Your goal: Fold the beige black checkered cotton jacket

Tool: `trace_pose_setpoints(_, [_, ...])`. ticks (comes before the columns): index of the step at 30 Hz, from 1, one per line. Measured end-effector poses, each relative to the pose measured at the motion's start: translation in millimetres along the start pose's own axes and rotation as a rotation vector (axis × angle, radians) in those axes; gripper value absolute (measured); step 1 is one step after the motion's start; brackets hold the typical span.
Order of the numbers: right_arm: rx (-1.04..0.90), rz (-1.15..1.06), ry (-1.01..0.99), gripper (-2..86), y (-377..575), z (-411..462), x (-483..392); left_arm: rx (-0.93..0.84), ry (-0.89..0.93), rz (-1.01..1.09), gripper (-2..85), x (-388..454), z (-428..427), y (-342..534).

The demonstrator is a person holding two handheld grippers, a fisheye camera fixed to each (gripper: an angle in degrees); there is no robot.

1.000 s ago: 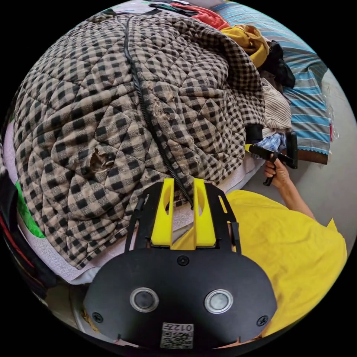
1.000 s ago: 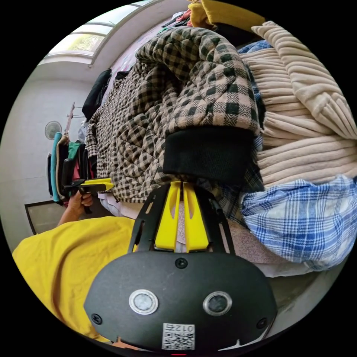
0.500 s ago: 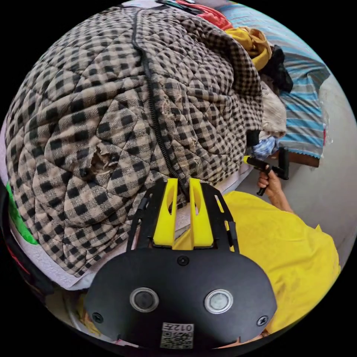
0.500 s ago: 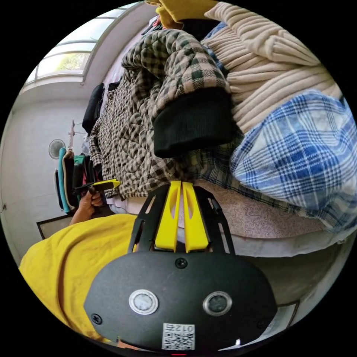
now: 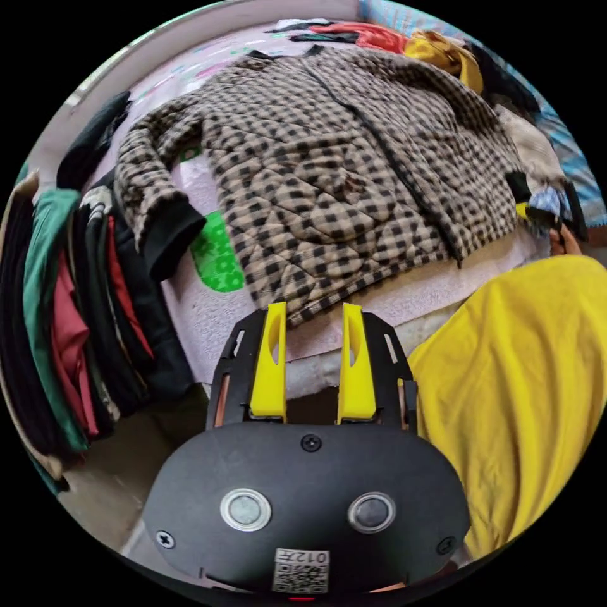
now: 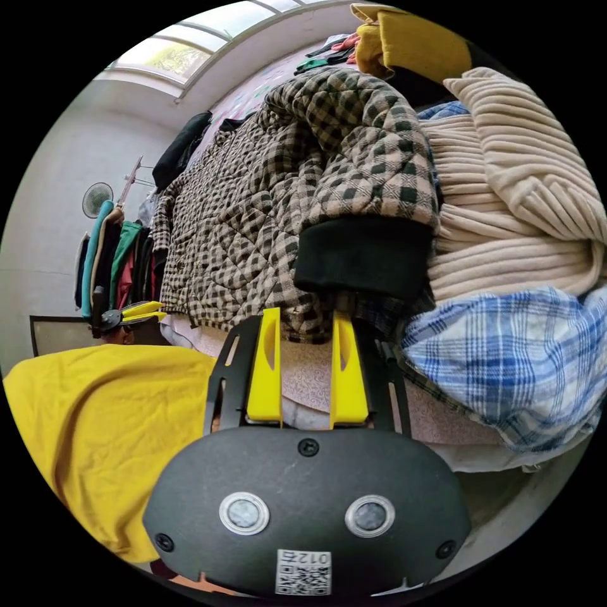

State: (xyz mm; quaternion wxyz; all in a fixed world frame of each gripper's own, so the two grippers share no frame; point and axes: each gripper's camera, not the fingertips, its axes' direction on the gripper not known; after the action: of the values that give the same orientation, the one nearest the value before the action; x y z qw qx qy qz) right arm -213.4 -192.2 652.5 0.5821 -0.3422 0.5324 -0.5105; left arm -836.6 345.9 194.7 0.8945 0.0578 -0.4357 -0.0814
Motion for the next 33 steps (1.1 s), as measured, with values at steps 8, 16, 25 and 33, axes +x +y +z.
trace_pose_setpoints(8, [-0.088,0.037,-0.005,5.2,-23.3,4.3,6.3,0.007,0.415,-0.443,11.3,-110.9,20.6,28.3])
trace_pose_setpoints(16, [-0.116,0.107,-0.03,4.5,-33.7,-2.8,9.5,-0.116,0.454,-0.337,5.8,-99.0,32.4,7.9])
trace_pose_setpoints(25, [-0.199,0.13,0.0,3.1,9.5,-23.7,-18.6,-0.251,0.436,-0.185,3.1,-82.6,-0.4,39.2])
trace_pose_setpoints(33, [-0.178,0.126,0.104,8.4,20.9,-22.4,-41.7,-0.138,0.375,-0.283,3.4,-93.6,-27.4,60.2])
